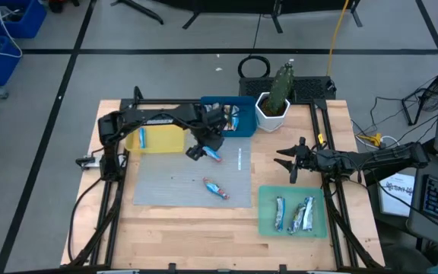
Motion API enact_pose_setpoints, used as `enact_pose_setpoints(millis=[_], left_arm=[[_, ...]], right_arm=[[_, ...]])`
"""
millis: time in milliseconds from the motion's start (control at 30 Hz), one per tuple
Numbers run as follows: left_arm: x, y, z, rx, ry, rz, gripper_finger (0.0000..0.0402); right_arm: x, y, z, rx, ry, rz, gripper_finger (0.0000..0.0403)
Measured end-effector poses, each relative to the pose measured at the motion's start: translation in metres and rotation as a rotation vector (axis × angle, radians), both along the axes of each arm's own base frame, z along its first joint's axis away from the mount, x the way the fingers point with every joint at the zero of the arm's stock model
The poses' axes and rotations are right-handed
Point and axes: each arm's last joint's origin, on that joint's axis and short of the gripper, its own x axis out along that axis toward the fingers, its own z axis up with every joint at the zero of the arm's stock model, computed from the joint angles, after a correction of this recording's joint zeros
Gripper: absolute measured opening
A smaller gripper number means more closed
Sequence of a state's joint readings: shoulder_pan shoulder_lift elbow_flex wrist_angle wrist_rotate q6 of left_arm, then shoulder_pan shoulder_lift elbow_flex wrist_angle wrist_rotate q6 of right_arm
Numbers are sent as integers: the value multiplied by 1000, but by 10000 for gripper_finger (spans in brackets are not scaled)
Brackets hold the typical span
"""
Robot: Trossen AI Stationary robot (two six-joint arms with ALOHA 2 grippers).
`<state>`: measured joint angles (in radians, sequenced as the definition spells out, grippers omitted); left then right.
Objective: Pick and place Granola Bars by type
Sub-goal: Put the red granola bar into the yellow bin
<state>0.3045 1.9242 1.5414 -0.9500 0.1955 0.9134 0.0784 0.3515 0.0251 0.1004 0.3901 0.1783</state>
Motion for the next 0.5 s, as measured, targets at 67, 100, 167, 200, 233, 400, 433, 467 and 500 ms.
enact_pose_setpoints(millis=[67,100,167,200,233,400,433,467,500], left_arm=[[4,1,-6,16,0,0,292],[5,2,-8,18,-2,-2,292],[9,3,-15,15,1,-4,292],[10,4,-19,12,9,-4,292],[11,4,-22,9,18,-4,292],[15,6,-41,-5,60,1,292],[16,7,-44,-7,63,2,292],[17,7,-47,-7,66,3,292],[18,8,-50,-8,68,3,292]], right_arm=[[0,0,0,0,0,0,157],[0,0,0,0,0,0,157],[0,0,0,0,0,0,157],[0,0,0,0,0,0,157],[0,0,0,0,0,0,157],[0,0,0,0,0,0,157],[0,0,0,0,0,0,157],[0,0,0,0,0,0,157],[0,0,0,0,0,0,157]])
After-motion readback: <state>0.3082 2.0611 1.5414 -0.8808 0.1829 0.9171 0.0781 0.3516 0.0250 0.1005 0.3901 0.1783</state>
